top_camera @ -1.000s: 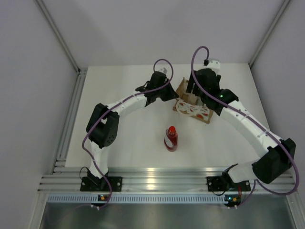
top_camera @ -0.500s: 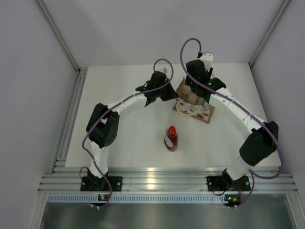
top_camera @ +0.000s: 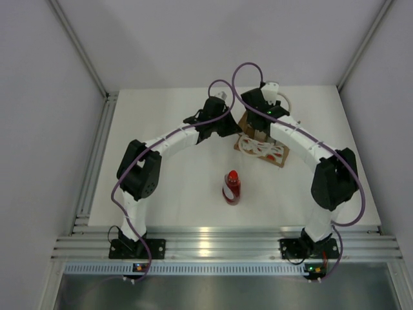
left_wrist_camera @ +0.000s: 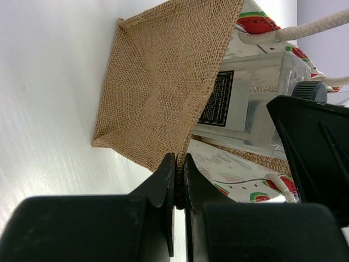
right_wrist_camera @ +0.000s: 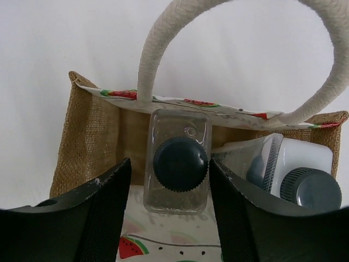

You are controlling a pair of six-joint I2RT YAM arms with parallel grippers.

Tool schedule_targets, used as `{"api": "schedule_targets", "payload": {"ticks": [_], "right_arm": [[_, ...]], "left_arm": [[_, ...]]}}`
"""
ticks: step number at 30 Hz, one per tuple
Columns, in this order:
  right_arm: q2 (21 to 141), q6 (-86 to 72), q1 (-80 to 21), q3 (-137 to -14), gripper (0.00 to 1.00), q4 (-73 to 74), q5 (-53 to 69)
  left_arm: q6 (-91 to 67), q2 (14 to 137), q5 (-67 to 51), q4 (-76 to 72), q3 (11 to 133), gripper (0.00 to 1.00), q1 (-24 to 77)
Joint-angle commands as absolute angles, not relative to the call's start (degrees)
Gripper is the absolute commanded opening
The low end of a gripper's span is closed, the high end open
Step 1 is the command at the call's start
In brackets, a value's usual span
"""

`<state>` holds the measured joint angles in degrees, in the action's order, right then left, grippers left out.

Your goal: Take the personal care products out of the canvas bag

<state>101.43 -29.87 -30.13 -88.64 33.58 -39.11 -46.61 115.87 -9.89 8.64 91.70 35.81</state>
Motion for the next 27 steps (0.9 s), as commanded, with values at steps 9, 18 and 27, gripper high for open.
{"api": "schedule_targets", "payload": {"ticks": [9,18,27], "right_arm": [[106.3,-32.3,-27.3,-93.2,0.56,34.2,-39.3],[110.0,-33.5,-26.5,-94.5,0.56,34.1,-37.2],[112.7,-35.9,-26.5,-93.4,0.46,33.7,-36.1]], "left_arm": [[-46.1,113.6,-10.5,7.5,92.1,0.0,34.6],[-45.7,113.4,-10.4,7.5,92.3,0.0,34.5],[-45.2,113.2,-10.5,7.4,92.3,0.0,34.5]]}}
